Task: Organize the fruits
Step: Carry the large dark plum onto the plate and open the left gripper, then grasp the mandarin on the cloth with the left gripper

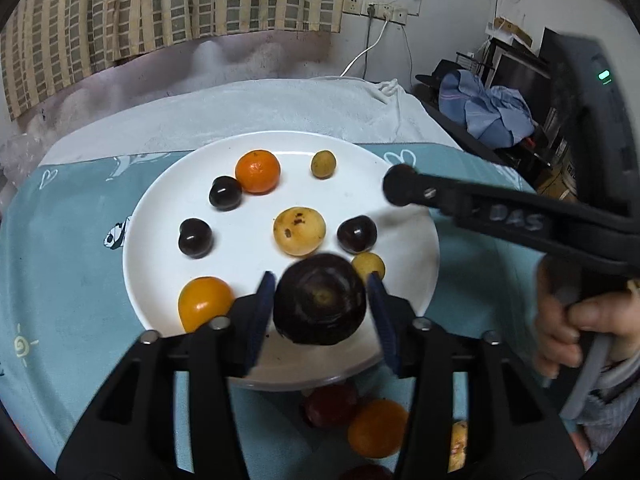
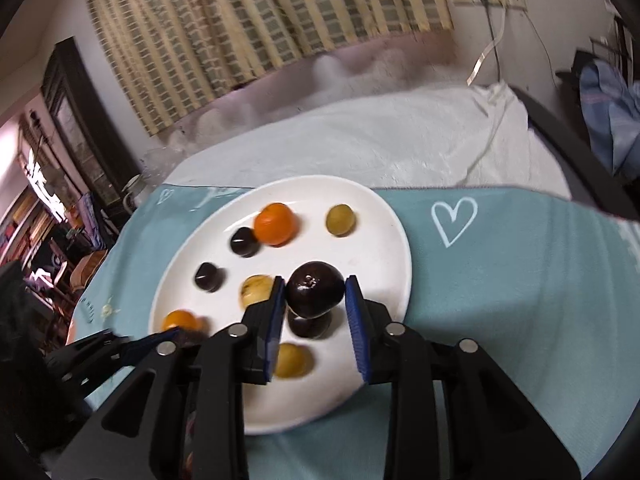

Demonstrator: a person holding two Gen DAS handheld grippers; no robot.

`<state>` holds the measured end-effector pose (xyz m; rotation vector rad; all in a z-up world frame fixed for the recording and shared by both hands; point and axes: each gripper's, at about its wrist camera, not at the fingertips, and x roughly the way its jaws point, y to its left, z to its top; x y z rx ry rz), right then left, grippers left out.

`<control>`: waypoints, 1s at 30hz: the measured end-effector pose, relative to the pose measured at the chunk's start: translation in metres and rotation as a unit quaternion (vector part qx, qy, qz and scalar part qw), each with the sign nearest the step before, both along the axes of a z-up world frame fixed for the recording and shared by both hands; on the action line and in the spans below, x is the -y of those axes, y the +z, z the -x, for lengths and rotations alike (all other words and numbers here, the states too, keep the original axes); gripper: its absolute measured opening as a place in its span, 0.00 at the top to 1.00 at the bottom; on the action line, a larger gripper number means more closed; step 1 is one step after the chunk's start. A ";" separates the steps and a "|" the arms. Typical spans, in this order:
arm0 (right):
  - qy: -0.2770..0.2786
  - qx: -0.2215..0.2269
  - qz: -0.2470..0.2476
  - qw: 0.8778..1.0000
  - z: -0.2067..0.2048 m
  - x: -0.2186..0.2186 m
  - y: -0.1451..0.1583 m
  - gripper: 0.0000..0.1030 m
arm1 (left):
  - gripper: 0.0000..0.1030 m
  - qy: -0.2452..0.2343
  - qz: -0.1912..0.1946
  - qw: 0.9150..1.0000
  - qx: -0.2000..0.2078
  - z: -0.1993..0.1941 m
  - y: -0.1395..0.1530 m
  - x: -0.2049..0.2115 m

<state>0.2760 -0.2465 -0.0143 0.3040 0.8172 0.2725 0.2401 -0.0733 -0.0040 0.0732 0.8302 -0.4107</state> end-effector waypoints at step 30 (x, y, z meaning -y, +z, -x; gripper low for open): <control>0.018 0.036 -0.055 0.998 0.163 0.020 0.020 0.39 | 0.08 0.024 -0.060 0.995 0.072 0.213 -0.011 -0.072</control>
